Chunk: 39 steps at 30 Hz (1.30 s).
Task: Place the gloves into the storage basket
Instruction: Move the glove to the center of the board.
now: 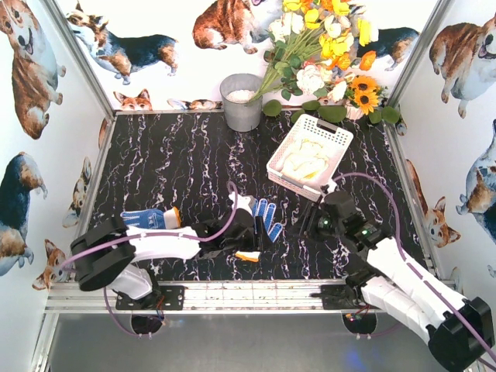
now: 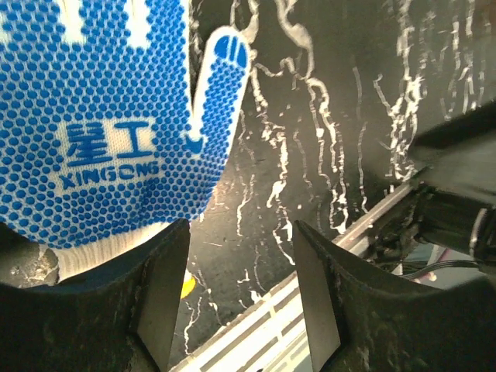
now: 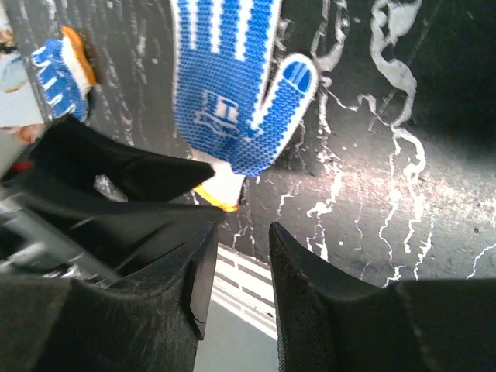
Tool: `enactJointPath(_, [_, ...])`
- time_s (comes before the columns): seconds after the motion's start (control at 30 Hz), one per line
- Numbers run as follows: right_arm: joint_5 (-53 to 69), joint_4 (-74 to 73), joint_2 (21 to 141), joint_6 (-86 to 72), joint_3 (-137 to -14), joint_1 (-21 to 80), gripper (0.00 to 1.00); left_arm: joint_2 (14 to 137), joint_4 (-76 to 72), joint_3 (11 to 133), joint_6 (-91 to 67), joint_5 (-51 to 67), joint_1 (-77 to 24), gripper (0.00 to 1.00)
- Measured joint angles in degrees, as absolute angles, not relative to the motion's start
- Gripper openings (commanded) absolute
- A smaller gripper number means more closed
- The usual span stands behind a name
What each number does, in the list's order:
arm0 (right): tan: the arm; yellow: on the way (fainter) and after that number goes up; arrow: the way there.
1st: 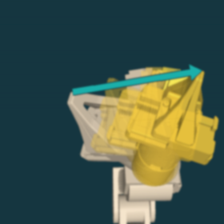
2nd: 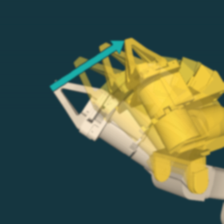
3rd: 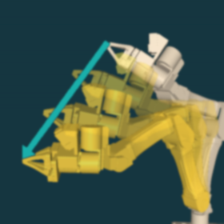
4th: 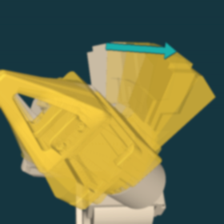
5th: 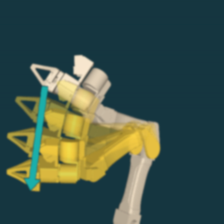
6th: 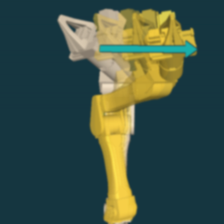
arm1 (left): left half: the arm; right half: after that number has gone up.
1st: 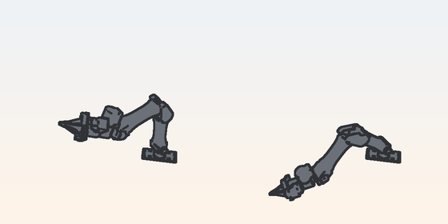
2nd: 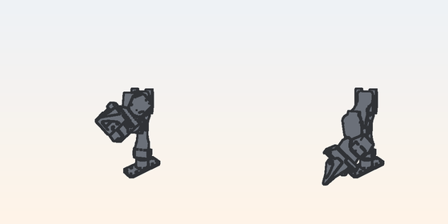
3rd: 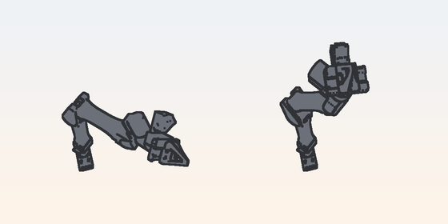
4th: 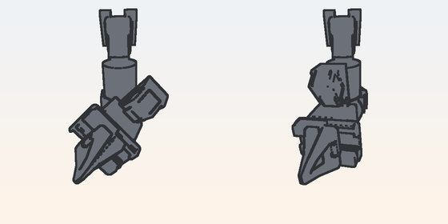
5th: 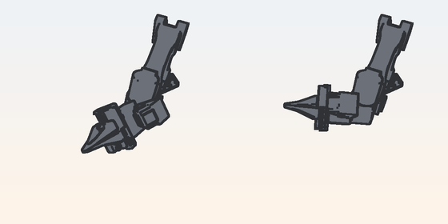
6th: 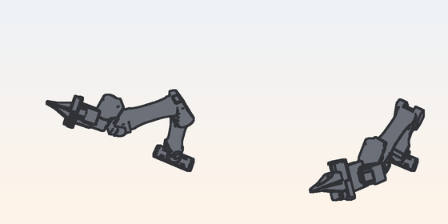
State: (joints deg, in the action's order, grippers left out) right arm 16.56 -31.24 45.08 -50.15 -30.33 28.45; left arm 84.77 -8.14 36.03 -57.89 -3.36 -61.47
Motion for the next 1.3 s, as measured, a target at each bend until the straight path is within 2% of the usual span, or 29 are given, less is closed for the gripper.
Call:
enactJointPath(0.13, [14.4, -28.9, 46.2, -54.0, -26.6, 31.1, 0.30, 79.9, -5.0, 36.5, -56.0, -6.9, -61.9, 0.47])
enactJointPath(0.27, [12.1, -26.8, 49.6, -56.0, -25.8, 33.9, 0.24, 77.0, -3.1, 36.5, -53.4, -9.1, -61.8, 0.37])
enactJointPath(0.43, [9.3, -22.3, 54.7, -57.1, -25.8, 37.3, 0.19, 79.3, -3.2, 36.5, -49.3, -7.7, -61.9, 0.25])
enactJointPath(0.97, [4.4, -11.1, 73.7, -54.4, -29.9, 40.5, 0.07, 84.4, -4.5, 34.6, -47.1, -3.7, -62.3, 0.24])
enactJointPath(1.3, [-0.5, -10.1, 78.1, -52.6, -31.9, 40.6, 0.04, 87.0, -9.5, 34.0, -48.6, -1.3, -64.0, 0.24])
